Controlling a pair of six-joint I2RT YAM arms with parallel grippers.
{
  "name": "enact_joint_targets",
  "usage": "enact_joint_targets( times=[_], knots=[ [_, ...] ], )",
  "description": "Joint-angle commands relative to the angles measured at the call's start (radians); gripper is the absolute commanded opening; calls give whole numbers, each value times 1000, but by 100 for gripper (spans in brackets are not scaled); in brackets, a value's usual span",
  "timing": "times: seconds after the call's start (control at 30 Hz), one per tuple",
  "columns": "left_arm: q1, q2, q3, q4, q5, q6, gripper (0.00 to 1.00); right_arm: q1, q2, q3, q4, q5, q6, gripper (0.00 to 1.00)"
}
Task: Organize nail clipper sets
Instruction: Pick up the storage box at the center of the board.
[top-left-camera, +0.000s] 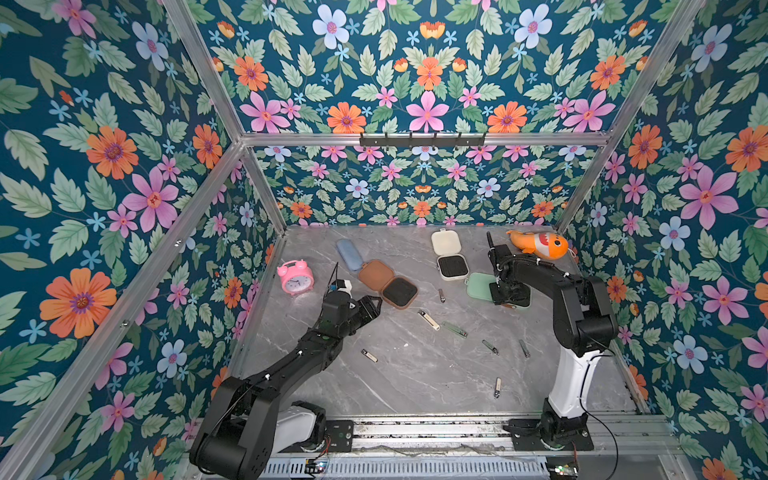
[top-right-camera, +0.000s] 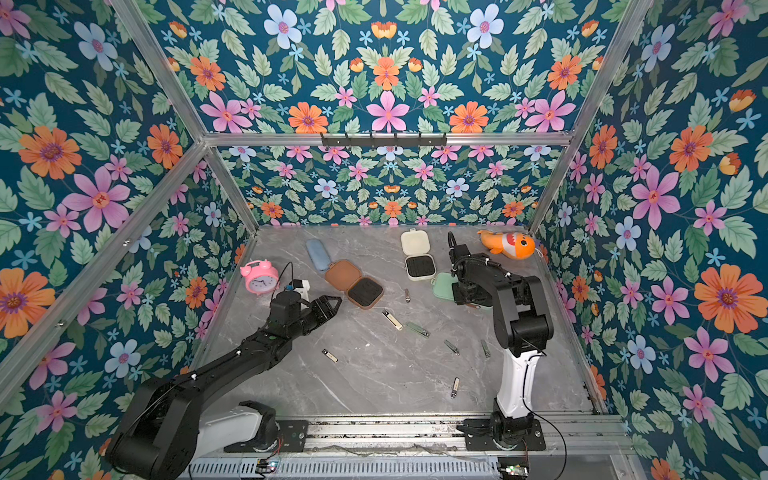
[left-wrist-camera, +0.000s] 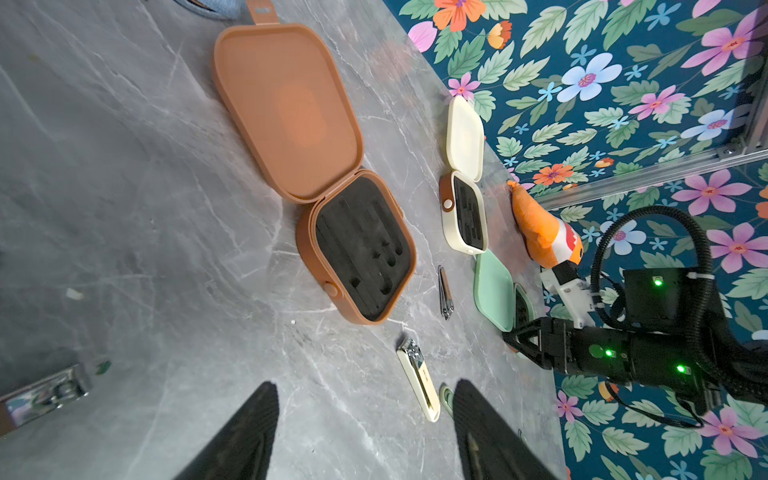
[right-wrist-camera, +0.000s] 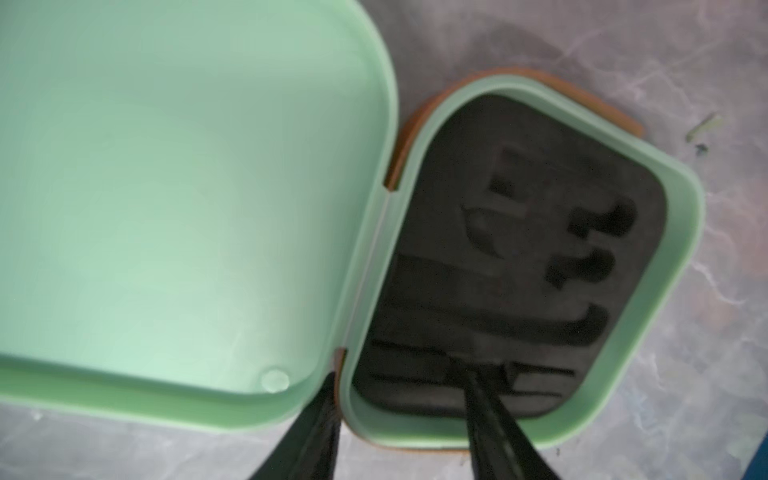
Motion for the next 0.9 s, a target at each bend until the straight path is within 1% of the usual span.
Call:
enact_joint_targets(
  times=[0.0, 0.23, 0.37, 0.5, 0.63, 0.77, 0.87],
  knots=[
    [1, 2, 4, 6, 4, 0, 69, 0, 15, 16, -20, -16, -17, 43],
    [2, 5, 9, 8, -2, -3, 69, 0, -29, -21, -16, -126, 16, 23],
    [2, 8, 14, 7, -1, -3, 69, 2, -61, -62, -10, -197, 39, 17],
    [2, 9, 22, 6, 0, -4, 69, 2, -77, -108, 1, -232, 60, 12],
    [6, 7, 40, -11, 0, 5, 68, 3, -94, -141, 12, -252, 91, 0],
    [21, -4, 69, -47, 3, 23, 68, 18, -158, -156, 20, -267, 120, 0],
    [49, -24, 96, -87, 4, 46, 68, 53, -229, -150, 12, -258, 146, 0]
  ],
)
